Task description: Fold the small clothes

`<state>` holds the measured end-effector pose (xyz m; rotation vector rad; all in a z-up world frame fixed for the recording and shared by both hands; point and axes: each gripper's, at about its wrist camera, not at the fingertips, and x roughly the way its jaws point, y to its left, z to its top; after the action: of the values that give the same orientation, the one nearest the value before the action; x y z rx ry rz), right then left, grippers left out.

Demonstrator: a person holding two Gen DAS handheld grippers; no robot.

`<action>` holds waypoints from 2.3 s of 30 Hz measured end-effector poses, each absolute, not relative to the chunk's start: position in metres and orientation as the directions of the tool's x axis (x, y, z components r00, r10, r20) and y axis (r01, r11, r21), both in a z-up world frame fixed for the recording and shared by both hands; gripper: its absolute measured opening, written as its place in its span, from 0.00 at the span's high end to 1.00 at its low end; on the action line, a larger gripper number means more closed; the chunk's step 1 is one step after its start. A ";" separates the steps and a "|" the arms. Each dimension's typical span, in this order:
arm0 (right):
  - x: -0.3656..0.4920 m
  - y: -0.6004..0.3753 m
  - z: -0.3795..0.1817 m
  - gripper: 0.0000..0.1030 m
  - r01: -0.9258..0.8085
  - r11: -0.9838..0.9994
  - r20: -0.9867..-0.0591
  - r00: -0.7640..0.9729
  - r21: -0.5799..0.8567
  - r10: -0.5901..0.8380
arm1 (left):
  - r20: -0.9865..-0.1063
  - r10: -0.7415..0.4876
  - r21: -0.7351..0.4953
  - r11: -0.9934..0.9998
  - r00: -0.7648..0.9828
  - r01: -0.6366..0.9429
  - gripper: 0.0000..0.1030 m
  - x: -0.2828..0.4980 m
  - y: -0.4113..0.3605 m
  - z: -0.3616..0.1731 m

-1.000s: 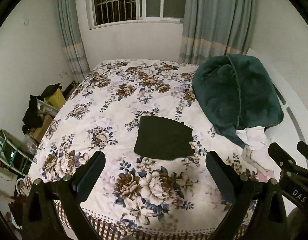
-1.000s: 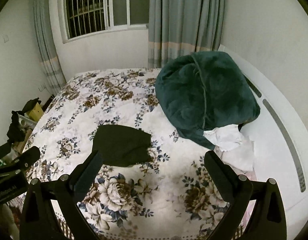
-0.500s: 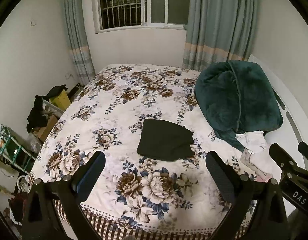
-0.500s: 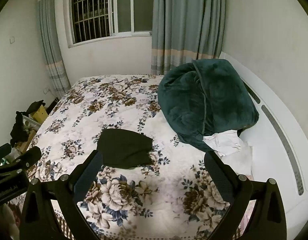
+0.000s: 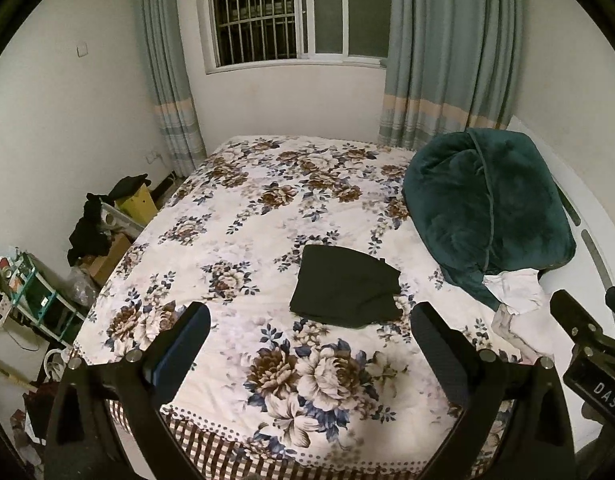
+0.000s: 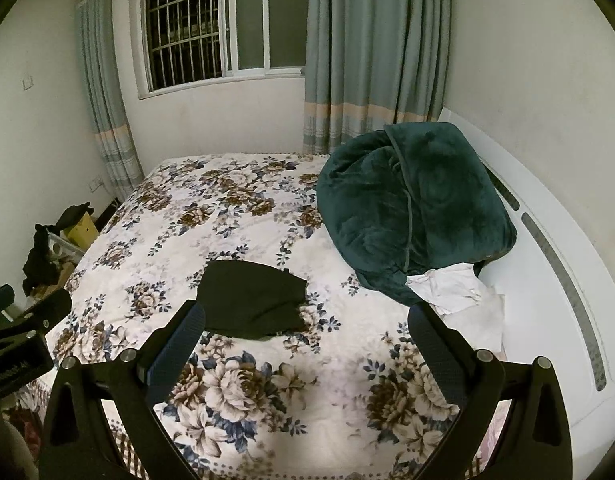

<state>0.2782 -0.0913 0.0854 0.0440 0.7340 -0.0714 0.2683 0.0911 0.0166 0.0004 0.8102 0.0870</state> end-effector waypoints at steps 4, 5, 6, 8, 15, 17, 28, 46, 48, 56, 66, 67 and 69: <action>0.279 -0.087 0.088 0.00 0.074 0.997 -0.662 0.748 0.013 -0.047 | -0.721 0.075 0.030 0.997 0.689 -0.077 0.01 0.269 0.092 0.017; 0.282 -0.087 0.088 0.00 0.072 0.997 -0.665 0.745 0.015 -0.044 | -0.720 0.076 0.030 0.997 0.690 -0.078 0.01 0.269 0.092 0.017; 0.285 -0.086 0.088 0.00 0.066 0.998 -0.668 0.743 0.015 -0.039 | -0.720 0.076 0.030 0.997 0.690 -0.078 0.01 0.269 0.092 0.017; 0.287 -0.084 0.089 0.00 0.055 0.998 -0.674 0.738 0.012 -0.032 | -0.723 0.073 0.029 0.997 0.687 -0.076 0.01 0.269 0.091 0.017; 0.291 -0.084 0.088 0.00 0.041 0.999 -0.680 0.733 0.021 -0.015 | -0.723 0.087 0.043 0.996 0.685 -0.082 0.01 0.270 0.091 0.020; 0.293 -0.085 0.088 0.00 0.041 0.999 -0.680 0.733 0.024 -0.014 | -0.723 0.087 0.041 0.996 0.685 -0.083 0.01 0.269 0.091 0.020; 0.294 -0.085 0.087 0.00 0.042 0.999 -0.679 0.734 0.030 -0.010 | -0.721 0.089 0.042 0.995 0.687 -0.085 0.00 0.267 0.090 0.020; 0.292 -0.076 0.085 0.00 0.037 0.999 -0.678 0.735 0.034 -0.004 | -0.720 0.082 0.043 0.996 0.689 -0.074 0.00 0.273 0.089 0.022; 0.292 -0.075 0.084 0.00 0.036 0.999 -0.676 0.737 0.035 -0.003 | -0.719 0.082 0.044 0.996 0.690 -0.073 0.01 0.273 0.089 0.023; 0.291 -0.067 0.084 0.00 0.026 0.999 -0.676 0.737 0.033 0.004 | -0.717 0.085 0.052 0.996 0.692 -0.068 0.00 0.277 0.089 0.027; 0.288 -0.064 0.083 0.00 0.025 0.999 -0.676 0.737 0.033 0.004 | -0.718 0.081 0.050 0.997 0.691 -0.065 0.01 0.277 0.091 0.029; 0.288 -0.064 0.083 0.00 0.025 0.999 -0.676 0.737 0.034 0.004 | -0.718 0.083 0.049 0.996 0.691 -0.068 0.01 0.276 0.091 0.030; 0.288 -0.063 0.083 0.00 0.014 0.999 -0.677 0.736 0.031 0.011 | -0.717 0.085 0.047 0.996 0.692 -0.073 0.01 0.276 0.091 0.031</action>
<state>0.2878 -0.0632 0.0831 0.0353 0.7437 -0.0021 0.2757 0.0914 0.0312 0.0156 0.8021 0.0879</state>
